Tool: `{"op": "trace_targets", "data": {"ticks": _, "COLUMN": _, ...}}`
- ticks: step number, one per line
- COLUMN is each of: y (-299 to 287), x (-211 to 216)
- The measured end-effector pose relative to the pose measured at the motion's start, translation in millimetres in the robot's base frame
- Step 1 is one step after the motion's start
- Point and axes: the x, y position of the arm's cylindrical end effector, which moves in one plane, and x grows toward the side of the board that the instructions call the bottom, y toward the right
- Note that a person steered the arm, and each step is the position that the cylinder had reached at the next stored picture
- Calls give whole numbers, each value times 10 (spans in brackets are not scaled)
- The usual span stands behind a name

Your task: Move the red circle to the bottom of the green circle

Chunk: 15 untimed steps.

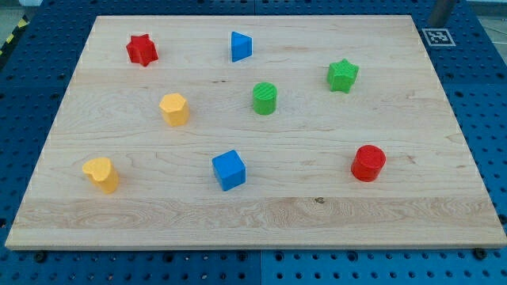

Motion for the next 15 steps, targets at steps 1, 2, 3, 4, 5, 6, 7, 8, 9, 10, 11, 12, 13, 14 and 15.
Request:
{"op": "trace_targets", "data": {"ticks": 1, "y": 0, "x": 182}}
{"op": "trace_targets", "data": {"ticks": 2, "y": -8, "x": 528}}
{"op": "trace_targets", "data": {"ticks": 3, "y": -155, "x": 960}}
{"op": "trace_targets", "data": {"ticks": 4, "y": -327, "x": 1405}}
{"op": "trace_targets", "data": {"ticks": 5, "y": -588, "x": 1877}}
{"op": "trace_targets", "data": {"ticks": 6, "y": -726, "x": 2295}}
{"op": "trace_targets", "data": {"ticks": 7, "y": -744, "x": 2567}}
{"op": "trace_targets", "data": {"ticks": 8, "y": -744, "x": 2744}}
{"op": "trace_targets", "data": {"ticks": 9, "y": -744, "x": 2912}}
{"op": "trace_targets", "data": {"ticks": 10, "y": -744, "x": 3058}}
{"op": "trace_targets", "data": {"ticks": 11, "y": -745, "x": 3164}}
{"op": "trace_targets", "data": {"ticks": 12, "y": -888, "x": 3205}}
{"op": "trace_targets", "data": {"ticks": 13, "y": -1109, "x": 3226}}
{"op": "trace_targets", "data": {"ticks": 14, "y": -1372, "x": 3226}}
{"op": "trace_targets", "data": {"ticks": 15, "y": -1638, "x": 3228}}
